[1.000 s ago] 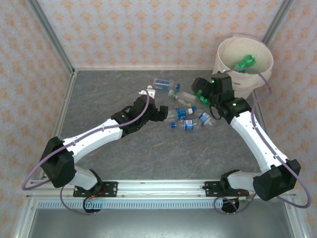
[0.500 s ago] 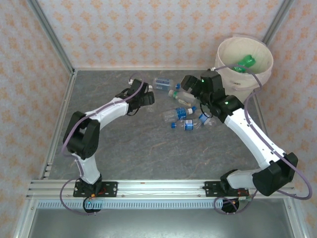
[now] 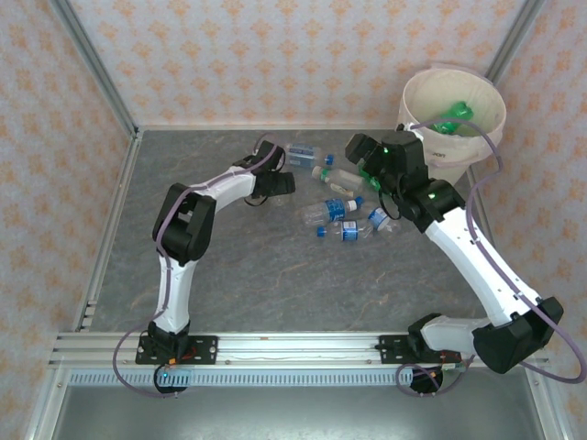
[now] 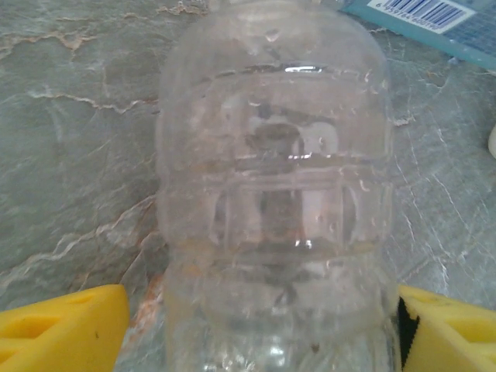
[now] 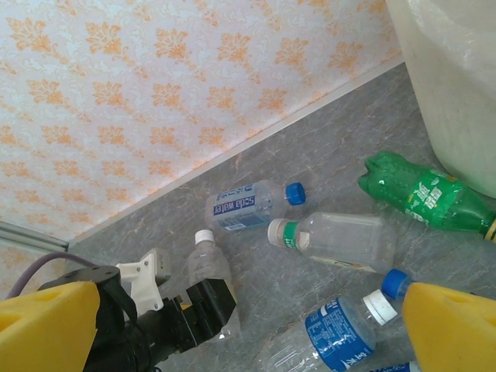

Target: Put the plastic bottles in the bin

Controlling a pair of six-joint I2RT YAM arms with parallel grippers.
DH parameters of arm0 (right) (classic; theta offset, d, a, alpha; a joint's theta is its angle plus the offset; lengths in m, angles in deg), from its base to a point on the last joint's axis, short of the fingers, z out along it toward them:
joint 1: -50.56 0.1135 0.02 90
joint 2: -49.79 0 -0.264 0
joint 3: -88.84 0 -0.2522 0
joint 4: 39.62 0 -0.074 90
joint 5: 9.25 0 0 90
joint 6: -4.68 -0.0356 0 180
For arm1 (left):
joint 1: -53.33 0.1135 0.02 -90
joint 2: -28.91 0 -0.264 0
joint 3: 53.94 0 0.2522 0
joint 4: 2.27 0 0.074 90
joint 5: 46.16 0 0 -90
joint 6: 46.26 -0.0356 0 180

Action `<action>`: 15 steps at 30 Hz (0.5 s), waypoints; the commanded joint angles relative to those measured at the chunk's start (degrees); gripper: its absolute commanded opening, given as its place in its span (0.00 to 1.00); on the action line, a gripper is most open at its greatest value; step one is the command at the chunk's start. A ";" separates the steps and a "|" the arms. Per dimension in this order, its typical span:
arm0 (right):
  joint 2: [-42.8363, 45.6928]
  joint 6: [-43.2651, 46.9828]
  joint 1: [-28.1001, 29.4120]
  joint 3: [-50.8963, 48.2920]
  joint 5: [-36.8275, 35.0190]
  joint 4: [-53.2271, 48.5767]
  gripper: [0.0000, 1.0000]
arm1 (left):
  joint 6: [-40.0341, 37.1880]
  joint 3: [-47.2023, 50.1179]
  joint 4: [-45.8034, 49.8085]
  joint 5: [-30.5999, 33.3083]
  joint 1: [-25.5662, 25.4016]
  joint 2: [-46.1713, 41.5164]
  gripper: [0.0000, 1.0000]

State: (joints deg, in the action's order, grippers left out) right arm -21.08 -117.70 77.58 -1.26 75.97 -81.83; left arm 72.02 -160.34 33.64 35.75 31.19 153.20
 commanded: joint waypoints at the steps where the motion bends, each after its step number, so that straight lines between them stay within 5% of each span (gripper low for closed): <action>1: 1.02 0.23 0.31 2.52 -2.50 -1.62 1.00 | -0.23 -3.28 3.59 -1.84 0.42 2.07 0.81; 15: 1.90 -0.05 0.33 0.34 -3.40 -1.35 1.00 | -0.59 -1.85 2.23 -4.12 0.55 -0.81 0.54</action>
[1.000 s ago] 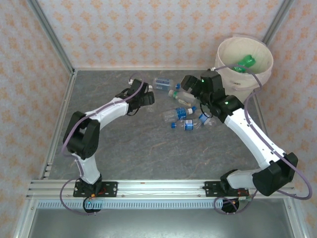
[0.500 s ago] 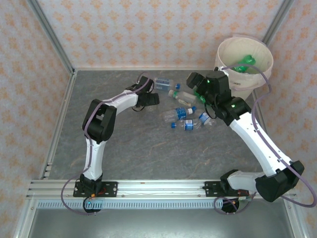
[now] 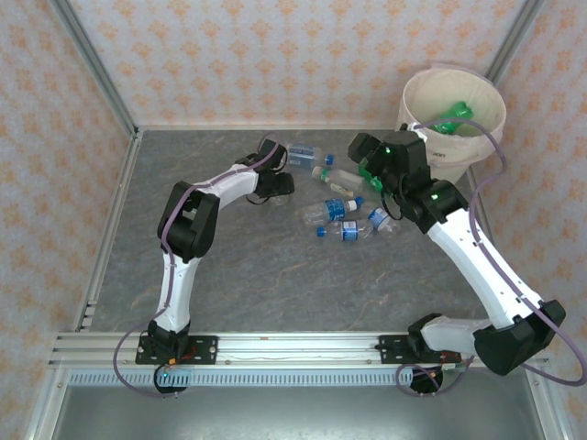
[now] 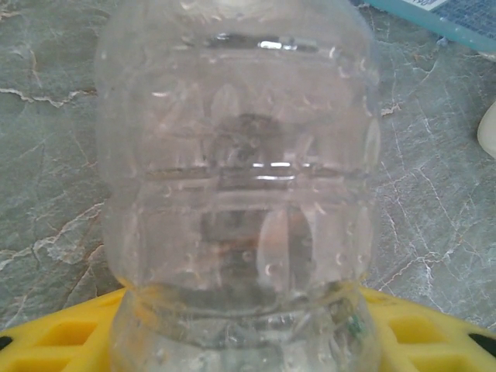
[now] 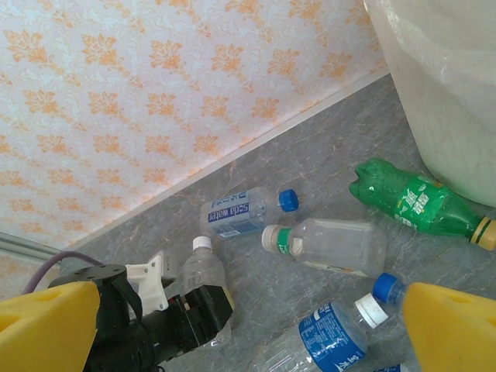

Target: Put the plastic bottles in the bin

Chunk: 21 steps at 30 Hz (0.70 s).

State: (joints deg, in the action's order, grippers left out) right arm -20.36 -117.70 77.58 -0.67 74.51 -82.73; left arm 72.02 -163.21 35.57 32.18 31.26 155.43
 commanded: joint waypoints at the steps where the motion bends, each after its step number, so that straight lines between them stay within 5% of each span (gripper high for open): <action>1: 1.16 -0.12 0.31 -0.26 -2.06 -0.54 1.00 | -0.73 1.51 0.15 -0.56 0.51 -3.90 0.54; 12: 0.72 0.97 0.36 1.64 -5.11 -2.13 1.00 | -3.18 22.11 -16.15 -0.95 -1.88 -25.55 0.50; 16: 1.85 1.99 0.36 0.87 -0.47 2.13 0.99 | -5.53 28.58 -21.91 -2.19 -4.53 -32.58 0.50; 21: 1.05 2.46 0.37 0.89 8.98 7.48 0.84 | -9.41 33.59 -27.47 -2.94 -8.70 -40.18 0.50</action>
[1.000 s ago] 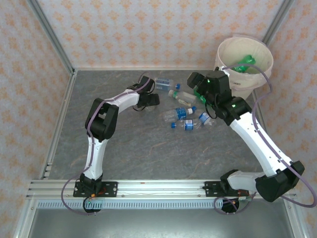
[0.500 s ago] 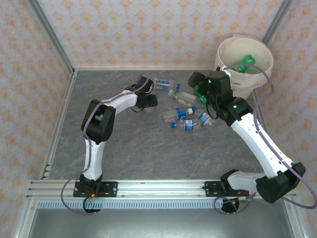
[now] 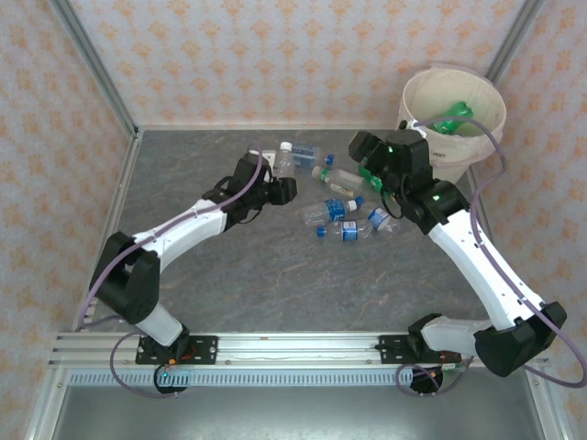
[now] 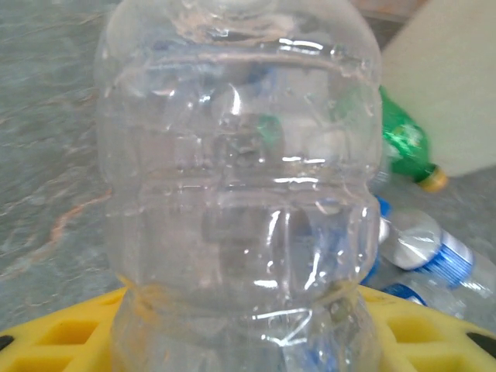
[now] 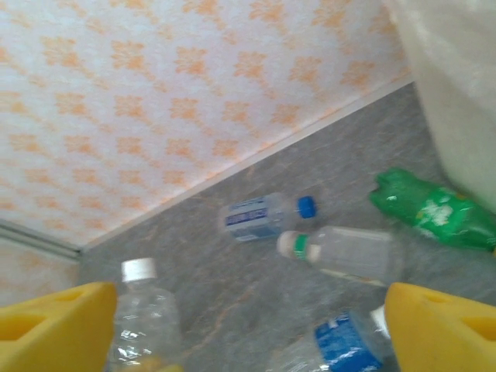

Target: Put the plastic bottles in the bin

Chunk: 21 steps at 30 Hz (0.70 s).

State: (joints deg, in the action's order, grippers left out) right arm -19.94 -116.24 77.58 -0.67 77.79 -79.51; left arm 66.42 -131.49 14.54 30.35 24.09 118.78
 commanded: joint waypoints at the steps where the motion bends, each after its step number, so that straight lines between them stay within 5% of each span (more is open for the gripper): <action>1: -0.28 0.95 0.31 1.42 7.73 4.43 0.81 | -4.60 2.45 -7.03 -0.97 -2.26 -4.75 0.50; 14: -10.74 -0.45 0.48 9.03 29.56 3.85 0.57 | -10.17 5.18 -7.49 -3.73 -7.36 -13.31 0.50; 21: -12.95 0.08 2.02 10.70 31.09 3.16 0.55 | -10.97 4.65 -6.92 -3.80 -8.50 -13.34 0.49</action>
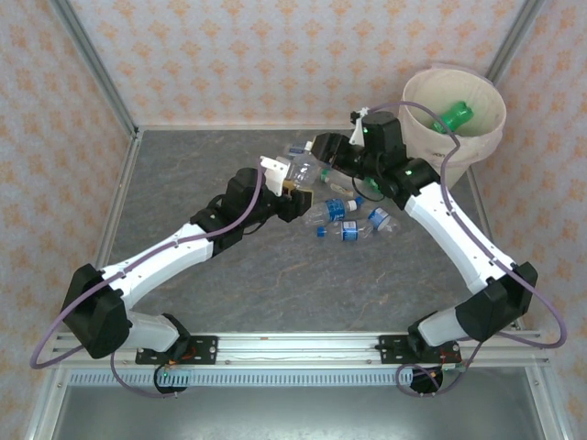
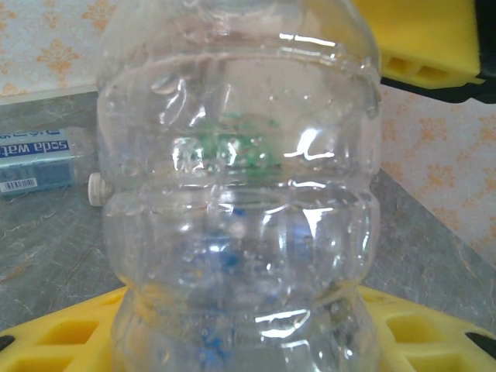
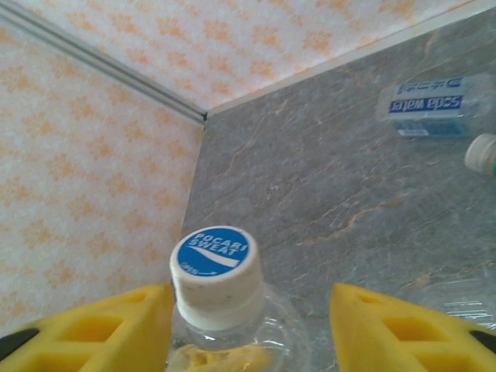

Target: Put the plastic bottles in the bin

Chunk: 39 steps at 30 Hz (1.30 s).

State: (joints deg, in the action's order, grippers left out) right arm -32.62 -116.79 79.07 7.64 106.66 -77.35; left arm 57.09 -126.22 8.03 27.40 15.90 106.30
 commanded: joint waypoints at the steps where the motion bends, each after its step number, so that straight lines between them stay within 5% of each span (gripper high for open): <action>1: -0.37 0.77 0.60 2.54 2.22 0.78 0.55 | -1.59 -0.80 -0.40 -0.89 -0.44 -0.88 0.50; 15: -0.64 1.83 0.67 3.51 0.38 -0.81 0.45 | -2.96 -3.63 2.13 -2.42 -2.46 -0.05 0.49; 23: 0.02 1.93 0.71 3.56 0.45 -1.30 0.25 | -3.33 -3.99 2.52 -2.03 -2.91 -0.03 0.50; 28: 1.64 0.92 0.67 3.12 -0.62 -0.82 0.24 | -2.42 -4.28 2.32 -0.45 -2.91 -1.06 0.72; 31: 3.39 1.24 0.50 3.76 -3.80 -1.49 0.23 | -1.48 -4.45 2.32 2.37 -2.90 -2.57 0.99; 39: 9.15 0.76 -7.69 7.10 -10.61 -2.79 0.22 | 1.04 -3.85 1.98 10.95 -2.40 -8.53 0.99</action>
State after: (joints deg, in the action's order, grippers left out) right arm -27.22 -115.71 75.11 11.66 100.95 -80.21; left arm 56.83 -128.67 10.56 32.88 13.45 100.81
